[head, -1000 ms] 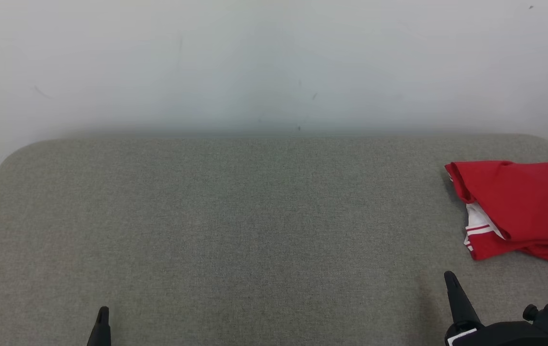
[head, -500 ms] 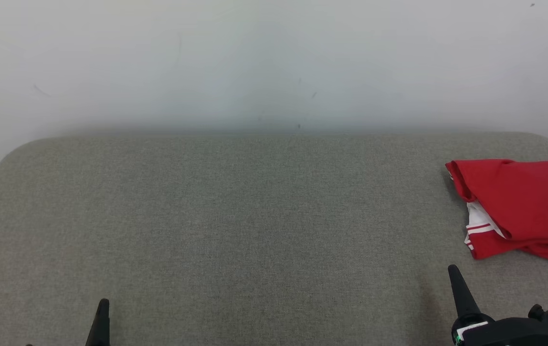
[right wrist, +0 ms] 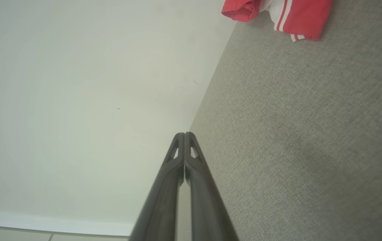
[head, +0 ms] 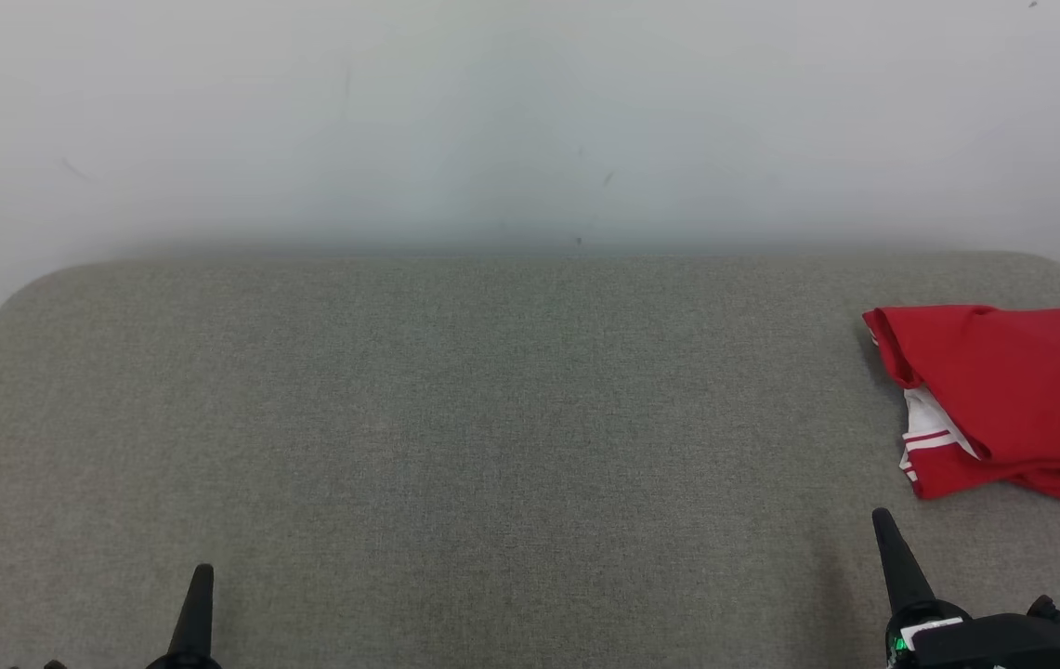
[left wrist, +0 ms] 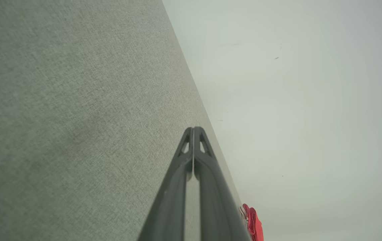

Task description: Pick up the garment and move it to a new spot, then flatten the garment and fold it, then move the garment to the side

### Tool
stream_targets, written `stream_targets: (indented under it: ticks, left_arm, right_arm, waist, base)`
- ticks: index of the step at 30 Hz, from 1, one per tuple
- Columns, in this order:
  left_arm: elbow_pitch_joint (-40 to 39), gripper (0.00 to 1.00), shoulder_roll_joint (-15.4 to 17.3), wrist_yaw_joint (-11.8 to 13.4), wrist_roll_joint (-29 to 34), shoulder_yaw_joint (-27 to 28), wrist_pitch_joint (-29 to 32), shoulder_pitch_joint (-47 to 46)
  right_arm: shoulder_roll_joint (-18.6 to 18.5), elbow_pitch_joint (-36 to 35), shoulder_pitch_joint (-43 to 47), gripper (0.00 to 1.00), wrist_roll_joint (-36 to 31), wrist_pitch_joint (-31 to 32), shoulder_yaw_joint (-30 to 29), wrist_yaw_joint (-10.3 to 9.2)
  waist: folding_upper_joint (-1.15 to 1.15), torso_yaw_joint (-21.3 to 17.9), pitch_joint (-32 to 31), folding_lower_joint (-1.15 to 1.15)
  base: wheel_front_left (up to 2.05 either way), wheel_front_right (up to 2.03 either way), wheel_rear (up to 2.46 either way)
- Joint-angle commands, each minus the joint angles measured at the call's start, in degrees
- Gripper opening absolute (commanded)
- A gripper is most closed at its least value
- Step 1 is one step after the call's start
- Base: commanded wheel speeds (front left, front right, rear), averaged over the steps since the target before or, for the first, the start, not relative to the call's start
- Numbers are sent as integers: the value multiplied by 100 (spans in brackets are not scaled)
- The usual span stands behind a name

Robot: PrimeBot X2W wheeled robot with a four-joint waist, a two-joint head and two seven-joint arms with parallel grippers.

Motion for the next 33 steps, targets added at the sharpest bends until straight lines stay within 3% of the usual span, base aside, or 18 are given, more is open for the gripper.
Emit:
stream_targets:
  ticks: [1,33]
  left_arm:
    - [-64,0,-12,-36,-126,54,47,-149]
    - [-148,0,-157,-110,-1366,266,466,-285]
  right_arm:
    - [-13,-65,-121,0,146,30,-14,-7]
    - [-15,-60,-170,0,1559,53,-53,-10]
  waist:
    - [0,0,3,0]
    - [0,-1,80,0]
  base:
    - [0,0,0]
    - [0,0,0]
